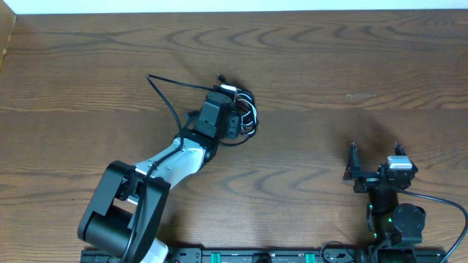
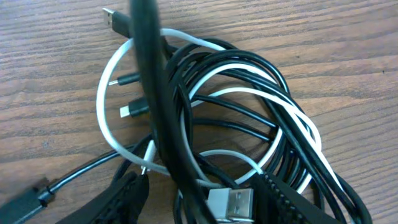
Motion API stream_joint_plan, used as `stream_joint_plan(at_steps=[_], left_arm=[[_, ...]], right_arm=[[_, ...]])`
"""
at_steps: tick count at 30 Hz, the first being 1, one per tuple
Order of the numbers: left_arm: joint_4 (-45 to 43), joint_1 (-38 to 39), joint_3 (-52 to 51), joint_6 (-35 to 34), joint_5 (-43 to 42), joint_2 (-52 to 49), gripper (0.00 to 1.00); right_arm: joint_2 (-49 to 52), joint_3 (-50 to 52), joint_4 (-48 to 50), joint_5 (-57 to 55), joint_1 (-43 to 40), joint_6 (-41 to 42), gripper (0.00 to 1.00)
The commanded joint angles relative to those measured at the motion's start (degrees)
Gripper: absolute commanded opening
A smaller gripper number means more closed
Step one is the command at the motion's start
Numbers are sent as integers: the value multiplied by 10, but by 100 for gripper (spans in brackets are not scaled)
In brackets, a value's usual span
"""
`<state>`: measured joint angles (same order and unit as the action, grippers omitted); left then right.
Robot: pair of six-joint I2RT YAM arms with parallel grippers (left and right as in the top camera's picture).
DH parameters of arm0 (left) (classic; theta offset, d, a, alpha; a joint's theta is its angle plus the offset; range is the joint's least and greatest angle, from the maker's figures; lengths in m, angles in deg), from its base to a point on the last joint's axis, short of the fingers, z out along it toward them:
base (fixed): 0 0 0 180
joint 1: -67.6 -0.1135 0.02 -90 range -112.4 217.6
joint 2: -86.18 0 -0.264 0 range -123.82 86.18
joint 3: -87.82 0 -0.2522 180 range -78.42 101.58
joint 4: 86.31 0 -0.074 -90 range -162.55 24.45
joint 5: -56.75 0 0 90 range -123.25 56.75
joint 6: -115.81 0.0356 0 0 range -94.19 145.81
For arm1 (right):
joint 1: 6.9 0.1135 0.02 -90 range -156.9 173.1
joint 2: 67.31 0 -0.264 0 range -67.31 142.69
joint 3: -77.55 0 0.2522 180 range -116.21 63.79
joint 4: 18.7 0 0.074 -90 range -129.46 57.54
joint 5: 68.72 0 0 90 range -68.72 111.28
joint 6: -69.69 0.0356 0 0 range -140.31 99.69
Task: Untangle cables
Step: 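Close the left gripper on a black cable loop in the bundle, then lift the cable bundle with the left gripper toward the center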
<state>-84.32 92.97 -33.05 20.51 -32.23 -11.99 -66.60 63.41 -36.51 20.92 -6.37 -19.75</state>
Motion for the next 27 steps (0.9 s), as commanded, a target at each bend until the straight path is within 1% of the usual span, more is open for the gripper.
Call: stream_joint_plan(at_steps=[1, 3, 6, 10, 14, 17, 22, 27], left_arm=[[-5, 1, 10, 5, 10, -8, 53], [-8, 1, 10, 5, 9, -8, 39], [-10, 1, 10, 5, 9, -8, 8], [-11, 1, 10, 5, 9, 2, 8], [-7, 1, 10, 6, 3, 38, 7], [2, 1, 10, 6, -40, 78, 8], [3, 1, 10, 9, -141, 154, 8], [3, 1, 10, 50, -217, 225, 8]], right_arm=[[-4, 1, -3, 3, -5, -9, 99], [-4, 1, -3, 3, -5, -9, 99], [-4, 1, -3, 3, -5, -9, 99], [-4, 1, -3, 3, -5, -9, 99], [-4, 1, -3, 3, -5, -9, 99], [-4, 1, -3, 3, -5, -9, 99], [-4, 1, -3, 3, -5, -9, 99], [-4, 1, -3, 3, -5, -9, 99]])
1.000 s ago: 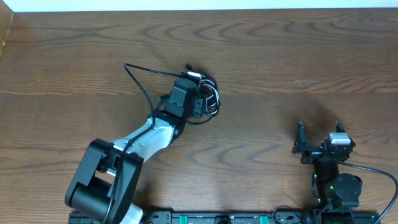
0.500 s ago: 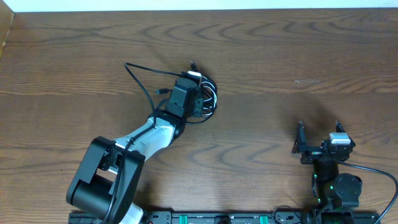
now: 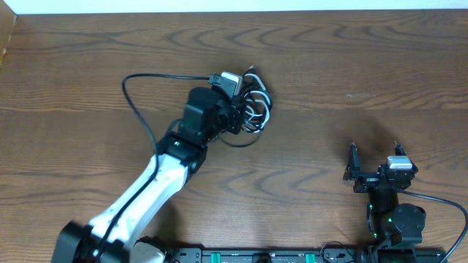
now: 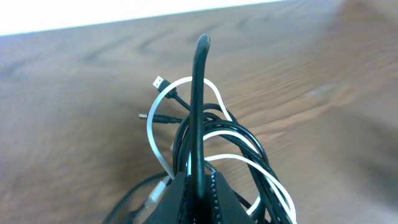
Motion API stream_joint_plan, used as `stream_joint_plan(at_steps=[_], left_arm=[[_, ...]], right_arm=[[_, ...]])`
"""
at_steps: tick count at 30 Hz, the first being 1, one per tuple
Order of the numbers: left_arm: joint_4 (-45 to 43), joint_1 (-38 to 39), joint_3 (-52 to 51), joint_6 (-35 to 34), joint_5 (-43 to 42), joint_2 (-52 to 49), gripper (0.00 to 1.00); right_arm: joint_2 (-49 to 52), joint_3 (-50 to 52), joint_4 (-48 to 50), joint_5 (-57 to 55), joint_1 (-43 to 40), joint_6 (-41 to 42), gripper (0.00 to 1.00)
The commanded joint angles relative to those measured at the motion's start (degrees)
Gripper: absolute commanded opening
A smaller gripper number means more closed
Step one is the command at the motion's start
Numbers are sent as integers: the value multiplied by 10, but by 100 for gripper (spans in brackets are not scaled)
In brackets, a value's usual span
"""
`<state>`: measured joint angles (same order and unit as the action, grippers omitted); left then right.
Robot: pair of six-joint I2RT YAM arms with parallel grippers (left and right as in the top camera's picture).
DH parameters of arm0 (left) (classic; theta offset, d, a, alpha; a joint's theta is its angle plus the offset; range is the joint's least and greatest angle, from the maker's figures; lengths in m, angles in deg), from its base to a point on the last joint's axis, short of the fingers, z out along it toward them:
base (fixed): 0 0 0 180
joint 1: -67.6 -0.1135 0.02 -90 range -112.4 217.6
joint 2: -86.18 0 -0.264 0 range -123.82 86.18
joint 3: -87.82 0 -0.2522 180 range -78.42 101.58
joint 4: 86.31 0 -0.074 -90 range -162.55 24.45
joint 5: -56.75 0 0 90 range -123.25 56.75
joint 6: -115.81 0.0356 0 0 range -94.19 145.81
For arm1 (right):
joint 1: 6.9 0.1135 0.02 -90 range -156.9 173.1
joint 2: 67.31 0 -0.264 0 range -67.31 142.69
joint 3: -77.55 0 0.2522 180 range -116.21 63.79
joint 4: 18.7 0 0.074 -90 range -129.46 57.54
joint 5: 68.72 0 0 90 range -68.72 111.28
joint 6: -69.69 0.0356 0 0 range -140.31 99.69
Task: Untangle cables
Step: 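Lift the cable bundle with the left gripper toward the center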
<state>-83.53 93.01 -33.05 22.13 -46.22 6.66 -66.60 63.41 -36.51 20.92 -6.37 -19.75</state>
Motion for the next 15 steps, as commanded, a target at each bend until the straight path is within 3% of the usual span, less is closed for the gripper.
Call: stream_joint_plan(at_steps=[1, 7, 15], left_arm=[[-5, 1, 10, 41, -87, 52, 7], [-5, 1, 10, 41, -91, 122, 8], [-19, 1, 10, 41, -91, 144, 7]], right_arm=[[-4, 1, -3, 3, -5, -9, 99], [-4, 1, -3, 3, -5, -9, 99], [-4, 1, -3, 3, -5, -9, 99]])
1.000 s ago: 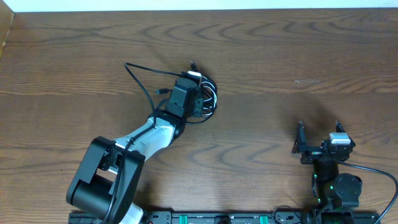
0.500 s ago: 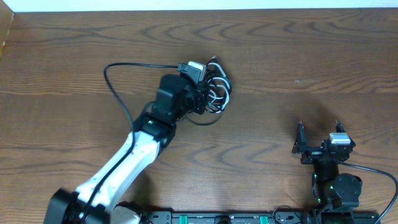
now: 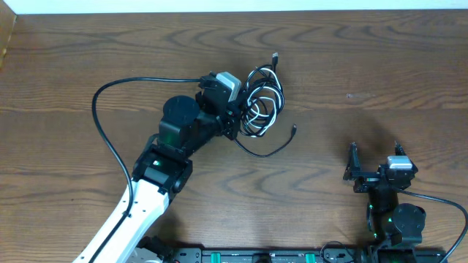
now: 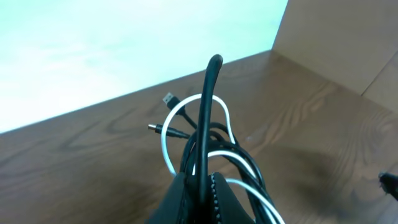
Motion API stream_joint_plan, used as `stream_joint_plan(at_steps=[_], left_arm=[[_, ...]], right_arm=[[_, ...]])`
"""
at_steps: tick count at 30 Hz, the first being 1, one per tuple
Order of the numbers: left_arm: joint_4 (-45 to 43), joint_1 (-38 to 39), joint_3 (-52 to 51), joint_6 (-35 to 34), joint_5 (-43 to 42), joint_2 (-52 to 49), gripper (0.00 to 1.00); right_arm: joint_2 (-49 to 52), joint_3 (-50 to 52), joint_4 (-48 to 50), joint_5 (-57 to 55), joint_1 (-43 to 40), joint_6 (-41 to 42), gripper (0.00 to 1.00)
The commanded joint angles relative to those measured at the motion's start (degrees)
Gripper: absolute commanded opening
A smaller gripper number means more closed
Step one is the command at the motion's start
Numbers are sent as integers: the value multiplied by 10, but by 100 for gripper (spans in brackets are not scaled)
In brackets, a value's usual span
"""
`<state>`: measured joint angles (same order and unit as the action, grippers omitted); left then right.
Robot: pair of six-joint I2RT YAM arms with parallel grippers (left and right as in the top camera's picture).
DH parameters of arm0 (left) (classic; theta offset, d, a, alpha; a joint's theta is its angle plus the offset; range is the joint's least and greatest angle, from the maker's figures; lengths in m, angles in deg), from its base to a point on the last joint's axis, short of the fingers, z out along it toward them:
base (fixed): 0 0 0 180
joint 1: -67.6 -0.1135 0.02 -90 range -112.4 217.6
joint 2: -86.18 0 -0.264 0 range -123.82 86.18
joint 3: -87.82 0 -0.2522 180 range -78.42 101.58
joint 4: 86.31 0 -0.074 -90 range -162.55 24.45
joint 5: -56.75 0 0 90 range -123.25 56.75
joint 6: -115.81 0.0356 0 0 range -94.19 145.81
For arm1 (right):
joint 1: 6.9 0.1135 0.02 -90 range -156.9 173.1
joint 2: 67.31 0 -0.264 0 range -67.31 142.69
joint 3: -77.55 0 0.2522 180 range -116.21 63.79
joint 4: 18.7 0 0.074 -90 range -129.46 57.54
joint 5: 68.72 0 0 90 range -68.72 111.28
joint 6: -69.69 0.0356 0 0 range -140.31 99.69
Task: Untangle cables
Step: 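Lift the cable bundle with the left gripper toward the center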
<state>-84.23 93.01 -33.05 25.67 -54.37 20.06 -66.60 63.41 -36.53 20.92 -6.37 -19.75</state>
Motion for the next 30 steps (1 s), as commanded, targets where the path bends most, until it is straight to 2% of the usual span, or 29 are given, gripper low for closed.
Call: stream_joint_plan(at_steps=[1, 14, 16, 22, 26, 30], left_arm=[[-17, 1, 10, 5, -9, 10, 8], [-50, 1, 10, -31, -10, 31, 8], [-52, 0, 10, -31, -35, 38, 8], [-82, 0, 10, -4, -167, 44, 8], [-89, 0, 10, -3, -173, 44, 8], [-111, 0, 10, -3, -173, 44, 8]], right_arm=[[-4, 1, -3, 3, -5, -9, 99], [-4, 1, 5, 3, -5, -9, 99], [-4, 1, 21, 4, -5, -8, 99], [-4, 1, 134, 122, -5, 36, 99], [-4, -1, 192, 193, -5, 36, 99], [0, -25, 187, 232, -5, 37, 99]])
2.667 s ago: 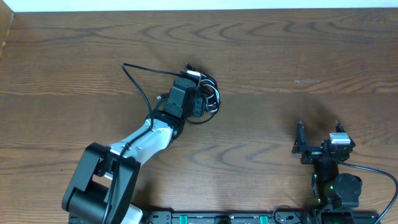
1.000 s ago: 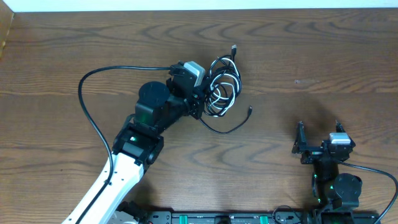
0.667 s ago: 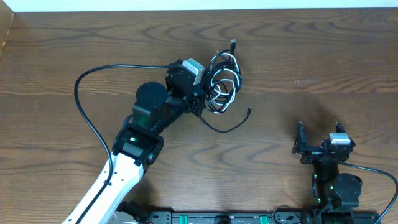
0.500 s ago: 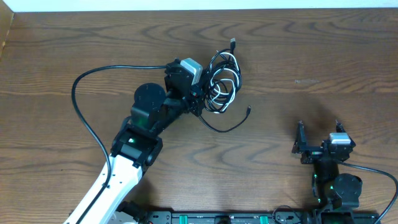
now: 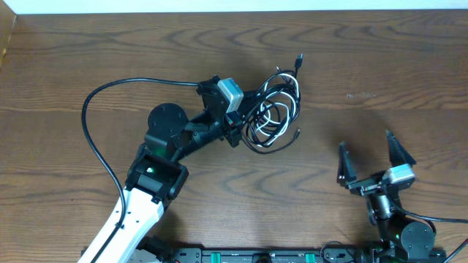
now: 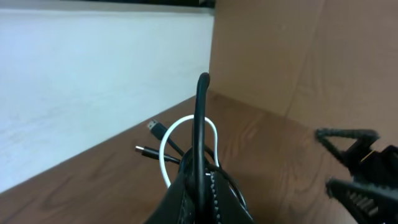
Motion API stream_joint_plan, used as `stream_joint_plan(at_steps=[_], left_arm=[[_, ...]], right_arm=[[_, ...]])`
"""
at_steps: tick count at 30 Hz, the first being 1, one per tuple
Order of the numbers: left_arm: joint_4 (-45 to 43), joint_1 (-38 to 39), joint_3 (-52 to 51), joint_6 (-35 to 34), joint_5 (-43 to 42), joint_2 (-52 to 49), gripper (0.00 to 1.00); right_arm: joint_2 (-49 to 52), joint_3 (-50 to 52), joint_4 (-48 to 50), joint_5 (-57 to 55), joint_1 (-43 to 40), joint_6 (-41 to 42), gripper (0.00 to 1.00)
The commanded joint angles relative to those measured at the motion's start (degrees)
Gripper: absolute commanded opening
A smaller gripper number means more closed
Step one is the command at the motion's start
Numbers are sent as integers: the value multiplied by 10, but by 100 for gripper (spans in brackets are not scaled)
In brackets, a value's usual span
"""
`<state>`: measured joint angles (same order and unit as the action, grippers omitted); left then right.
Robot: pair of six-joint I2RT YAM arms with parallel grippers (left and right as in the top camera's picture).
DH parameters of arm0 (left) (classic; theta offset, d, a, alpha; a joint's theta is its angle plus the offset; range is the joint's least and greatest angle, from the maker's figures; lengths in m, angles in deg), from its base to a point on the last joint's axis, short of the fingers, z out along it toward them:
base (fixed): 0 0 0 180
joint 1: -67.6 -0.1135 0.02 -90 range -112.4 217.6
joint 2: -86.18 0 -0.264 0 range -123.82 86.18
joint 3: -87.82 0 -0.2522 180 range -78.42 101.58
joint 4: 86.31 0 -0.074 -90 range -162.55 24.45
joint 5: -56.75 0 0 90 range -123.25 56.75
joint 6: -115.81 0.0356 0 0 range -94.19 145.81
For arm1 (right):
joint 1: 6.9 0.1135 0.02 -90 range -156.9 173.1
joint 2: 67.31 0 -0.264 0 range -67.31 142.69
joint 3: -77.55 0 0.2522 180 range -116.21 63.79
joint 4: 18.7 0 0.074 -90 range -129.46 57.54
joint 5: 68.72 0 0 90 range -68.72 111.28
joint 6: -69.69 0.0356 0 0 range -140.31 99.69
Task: Untangle cables
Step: 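Lift the cable bundle with the left gripper toward the center, then move the right gripper toward the bundle held by the left gripper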
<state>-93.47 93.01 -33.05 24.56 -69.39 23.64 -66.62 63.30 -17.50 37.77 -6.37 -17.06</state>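
A tangle of black and white cables [image 5: 274,106] hangs lifted off the wooden table [image 5: 380,58], right of centre. My left gripper [image 5: 238,123] is shut on a black strand of it. In the left wrist view that black cable [image 6: 200,124] rises straight out of the closed fingertips [image 6: 186,196], with a white loop [image 6: 166,155] and two plug ends behind it. My right gripper [image 5: 370,158] stands open and empty at the front right, apart from the bundle. It also shows at the right edge of the wrist view, right gripper [image 6: 357,171].
A long black lead [image 5: 91,135] arcs from the left wrist out to the left and down beside the arm. A loose cable end [image 5: 296,133] dangles under the bundle. A pale wall [image 6: 93,74] and brown panel [image 6: 280,56] bound the table's far side.
My left gripper, still shut on the black strand, has carried the bundle farther right and higher. The right gripper has risen and tilted, its fingers standing wider apart in the overhead view.
First my left gripper was open over the tangle lying on the table at centre-left. Then it was shut on a black strand, with the bundle lifted. The bundle then hung farther right, and now farther right again, near the raised right gripper.
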Motion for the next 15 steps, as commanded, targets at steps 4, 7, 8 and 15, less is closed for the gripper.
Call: stream_joint_plan(at_steps=[4, 7, 8, 15], left_arm=[[-43, 0, 10, 8, -22, 8, 7], [-53, 0, 10, 8, -17, 8, 8], [-54, 0, 10, 8, -16, 8, 8], [-53, 0, 10, -17, 41, 8, 7]], right_arm=[[38, -83, -36, 103, -7, 0, 99], [101, -148, -69, 144, -14, -10, 99], [133, -177, -84, 165, -18, -14, 99], [368, -356, -155, 368, -28, -66, 99]])
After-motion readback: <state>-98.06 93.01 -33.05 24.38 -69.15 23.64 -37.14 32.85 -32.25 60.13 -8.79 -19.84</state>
